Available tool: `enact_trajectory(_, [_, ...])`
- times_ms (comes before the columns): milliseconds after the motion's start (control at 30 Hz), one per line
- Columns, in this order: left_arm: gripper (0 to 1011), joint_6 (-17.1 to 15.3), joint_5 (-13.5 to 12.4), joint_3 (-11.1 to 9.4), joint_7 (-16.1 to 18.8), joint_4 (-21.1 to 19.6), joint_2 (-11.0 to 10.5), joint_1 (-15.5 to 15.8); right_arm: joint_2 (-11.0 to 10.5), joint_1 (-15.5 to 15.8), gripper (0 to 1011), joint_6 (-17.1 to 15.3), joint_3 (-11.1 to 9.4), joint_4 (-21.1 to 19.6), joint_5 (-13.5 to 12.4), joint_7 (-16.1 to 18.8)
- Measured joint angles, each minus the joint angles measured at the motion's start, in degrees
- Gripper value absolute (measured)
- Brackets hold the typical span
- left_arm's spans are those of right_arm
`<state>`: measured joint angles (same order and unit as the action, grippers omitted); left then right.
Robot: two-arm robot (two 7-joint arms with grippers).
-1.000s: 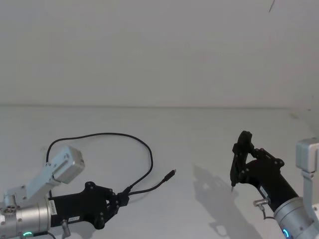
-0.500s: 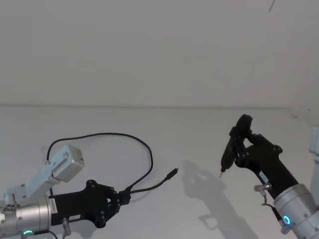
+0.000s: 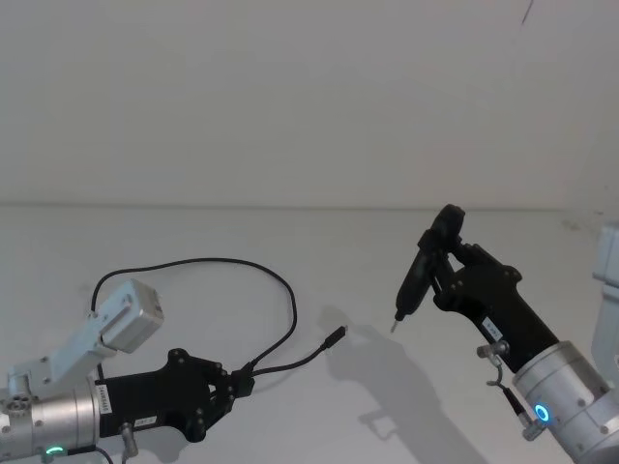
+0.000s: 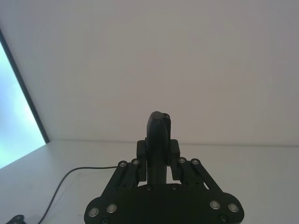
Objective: Pick up the data cable with the one hand.
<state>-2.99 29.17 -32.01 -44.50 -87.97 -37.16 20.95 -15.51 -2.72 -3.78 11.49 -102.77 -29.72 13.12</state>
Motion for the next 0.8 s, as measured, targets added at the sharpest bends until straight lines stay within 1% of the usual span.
enact_trajectory(433, [39,0.1,0.1,0.0,-0.1,0.0,0.0,0.1,0.3,-2.2,279,0.1,2.0,2.7,-2.4,3.2])
enact_trajectory(800, [39,0.1,0.1,0.0,-0.1,0.0,0.0,0.1,0.9,-3.9,279,0.6,3.5,5.2,-3.7,4.6])
